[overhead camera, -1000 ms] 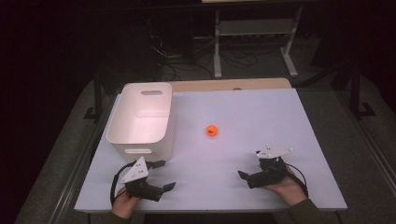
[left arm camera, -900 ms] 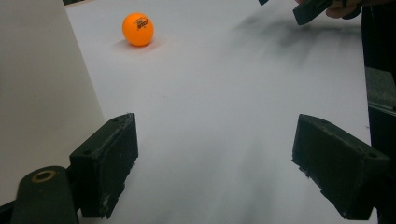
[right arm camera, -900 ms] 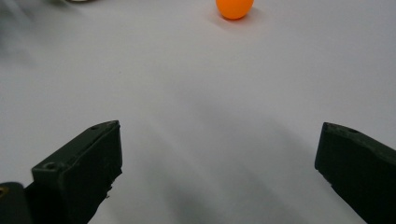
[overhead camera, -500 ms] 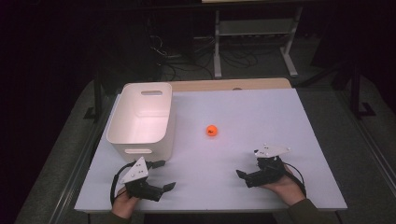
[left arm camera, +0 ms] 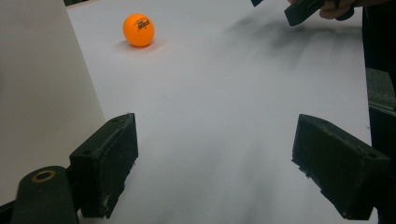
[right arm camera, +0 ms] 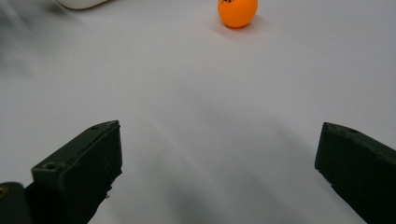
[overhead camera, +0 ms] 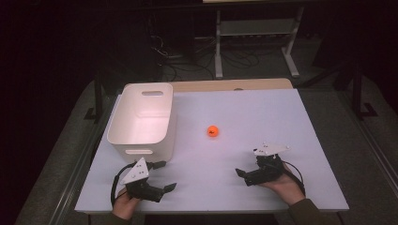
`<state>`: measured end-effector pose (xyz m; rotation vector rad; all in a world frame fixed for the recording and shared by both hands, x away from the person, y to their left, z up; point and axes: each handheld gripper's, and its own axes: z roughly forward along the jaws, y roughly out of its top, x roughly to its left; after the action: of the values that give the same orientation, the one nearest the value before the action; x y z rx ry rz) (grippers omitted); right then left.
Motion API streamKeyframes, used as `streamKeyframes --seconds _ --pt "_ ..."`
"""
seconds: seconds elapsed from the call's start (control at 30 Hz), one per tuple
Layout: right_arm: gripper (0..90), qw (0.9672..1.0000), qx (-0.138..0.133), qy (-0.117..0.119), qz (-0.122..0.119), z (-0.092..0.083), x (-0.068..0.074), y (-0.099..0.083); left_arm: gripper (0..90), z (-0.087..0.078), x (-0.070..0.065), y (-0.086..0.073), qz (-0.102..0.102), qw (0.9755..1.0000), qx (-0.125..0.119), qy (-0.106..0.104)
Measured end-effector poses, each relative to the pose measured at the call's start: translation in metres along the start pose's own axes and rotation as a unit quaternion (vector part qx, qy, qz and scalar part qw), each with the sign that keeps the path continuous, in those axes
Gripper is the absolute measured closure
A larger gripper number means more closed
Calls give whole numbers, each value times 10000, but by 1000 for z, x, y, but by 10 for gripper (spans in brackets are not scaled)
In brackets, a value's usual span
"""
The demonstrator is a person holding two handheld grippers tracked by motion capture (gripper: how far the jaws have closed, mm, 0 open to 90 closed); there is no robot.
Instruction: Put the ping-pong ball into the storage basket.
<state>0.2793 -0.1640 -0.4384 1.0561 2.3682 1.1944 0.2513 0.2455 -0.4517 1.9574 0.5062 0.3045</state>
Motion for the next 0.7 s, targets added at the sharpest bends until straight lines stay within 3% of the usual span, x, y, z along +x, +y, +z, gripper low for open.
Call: streamKeyframes --seconds 0.7 --pt "4 10000 -16 38 6 8 1 6 142 0 0 0 -19 10000 -2 3"
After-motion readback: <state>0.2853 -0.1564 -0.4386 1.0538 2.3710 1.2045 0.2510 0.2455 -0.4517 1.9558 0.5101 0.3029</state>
